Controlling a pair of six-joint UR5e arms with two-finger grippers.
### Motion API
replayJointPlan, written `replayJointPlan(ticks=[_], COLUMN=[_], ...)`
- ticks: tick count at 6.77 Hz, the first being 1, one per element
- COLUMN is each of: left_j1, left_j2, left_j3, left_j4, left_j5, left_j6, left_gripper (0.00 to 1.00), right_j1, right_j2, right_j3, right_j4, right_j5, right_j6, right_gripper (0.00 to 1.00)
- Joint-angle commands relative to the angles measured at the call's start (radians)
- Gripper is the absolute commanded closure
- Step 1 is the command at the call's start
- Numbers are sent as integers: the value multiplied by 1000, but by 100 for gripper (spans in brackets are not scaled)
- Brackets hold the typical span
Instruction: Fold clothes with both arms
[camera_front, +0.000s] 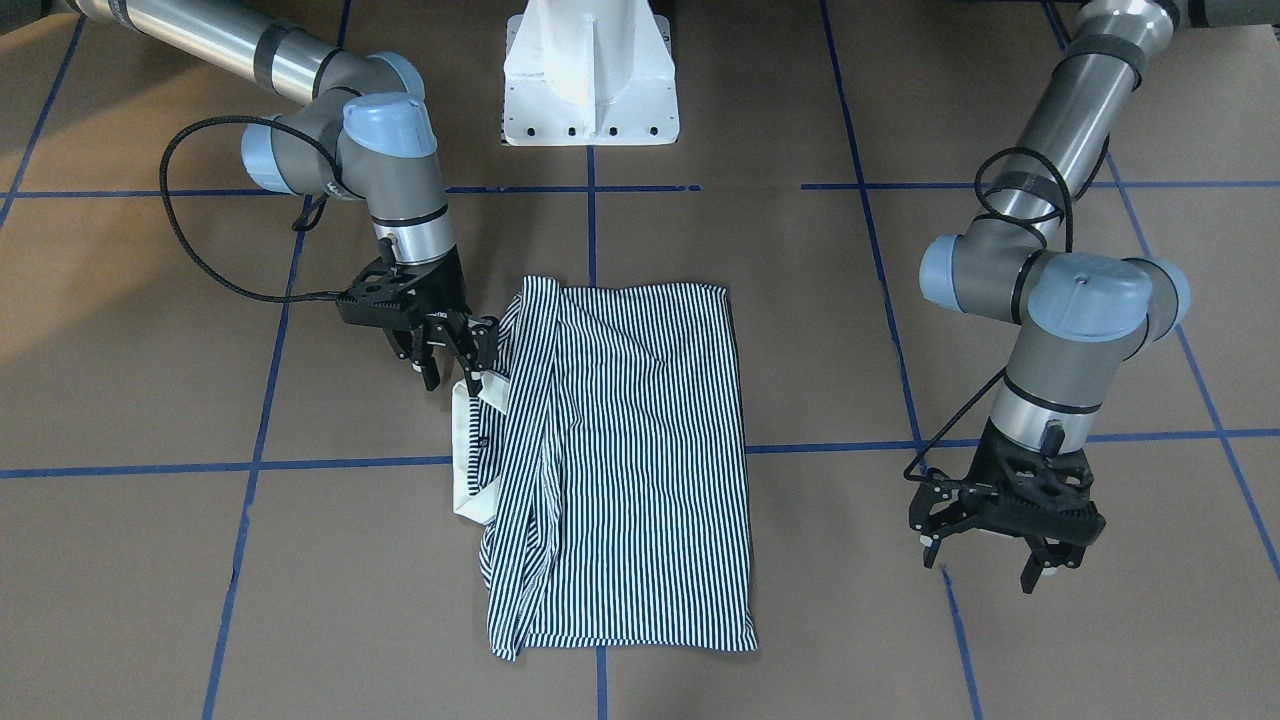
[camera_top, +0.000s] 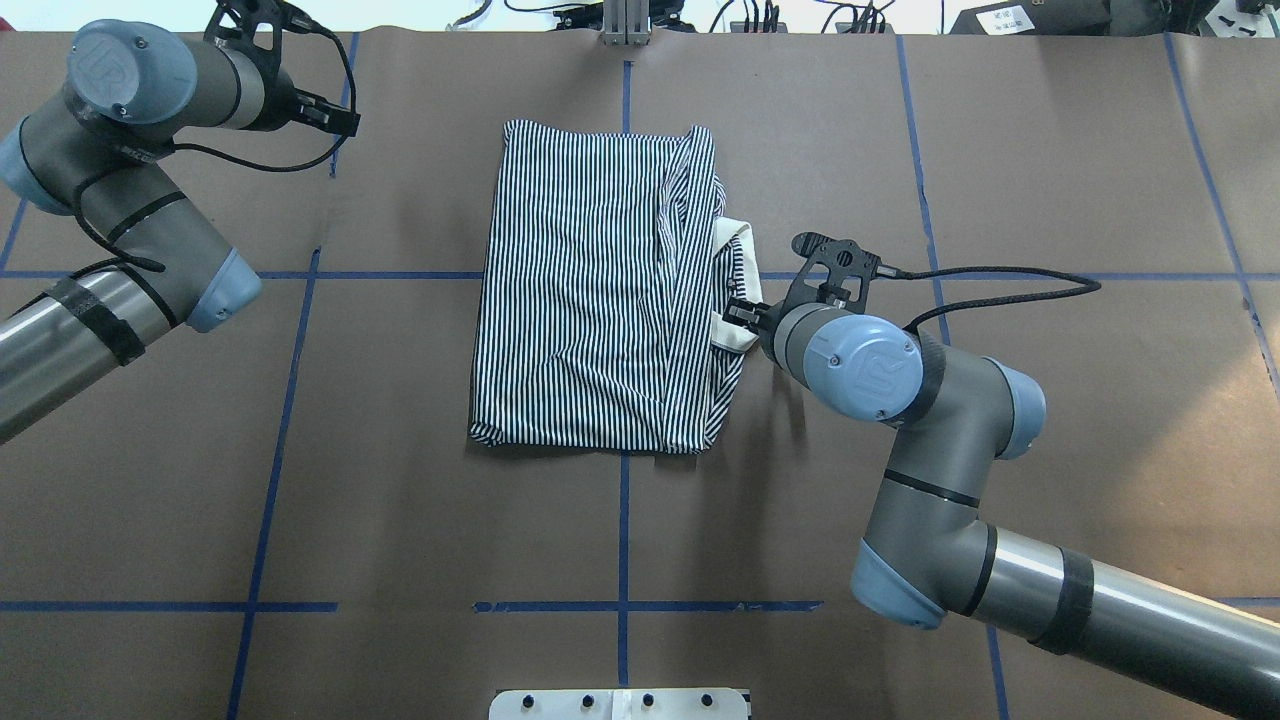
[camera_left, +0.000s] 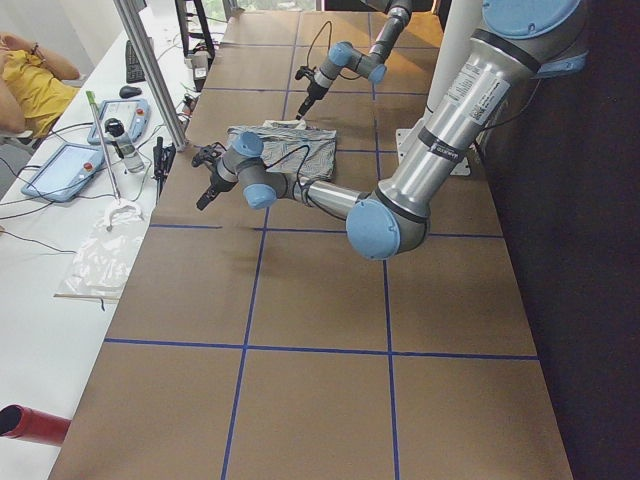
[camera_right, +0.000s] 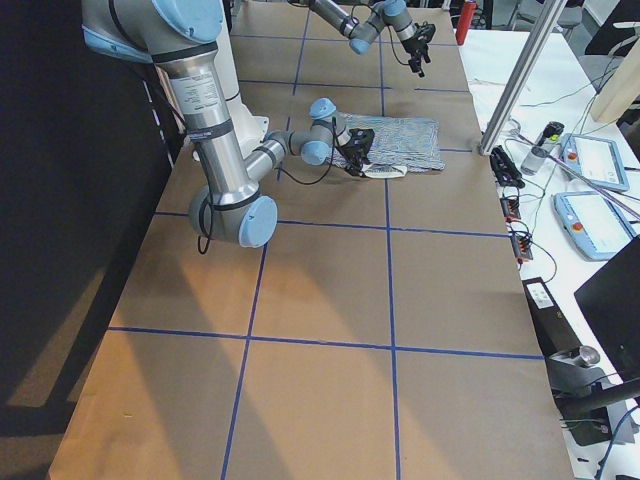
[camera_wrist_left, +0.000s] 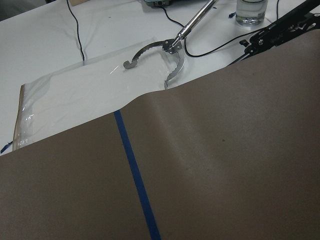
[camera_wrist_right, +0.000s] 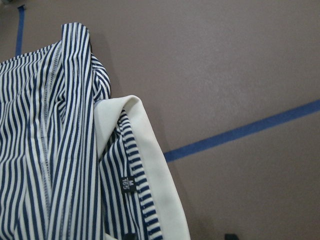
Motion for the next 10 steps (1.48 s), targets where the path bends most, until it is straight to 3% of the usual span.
replayJointPlan(ticks=[1,2,3,4,5,6,8,10], left_j1=[3,3,3,3,3,3,3,3], left_j2=[0,0,-1,0,0,0,0,0], left_j3=[-2,-3,-3,-6,-6,-8,-8,-8], left_j4=[0,0,0,0,0,0,0,0], left_j5=[-2,-2,-2,-2,-2,-2,-2,-3], left_j6=[0,0,0,0,0,0,0,0], left_gripper=[0,0,0,0,0,0,0,0], right_j1=[22,14,-45,-137,-150,-173,-199,-211], right_j2=[25,49,48,63,72,91,155,239], right_j3=[163,182,182,175,170,170,162,49], right_j4=[-242,-236,-239,-247,-244,-253,-447,-505], right_j5=[32,27,-34,-224,-261,-258,-245,-106], right_j6=[-131,-104,-73,-164,-302,-462,-701,-784], right_gripper=[0,0,2,17,1,0,1,8])
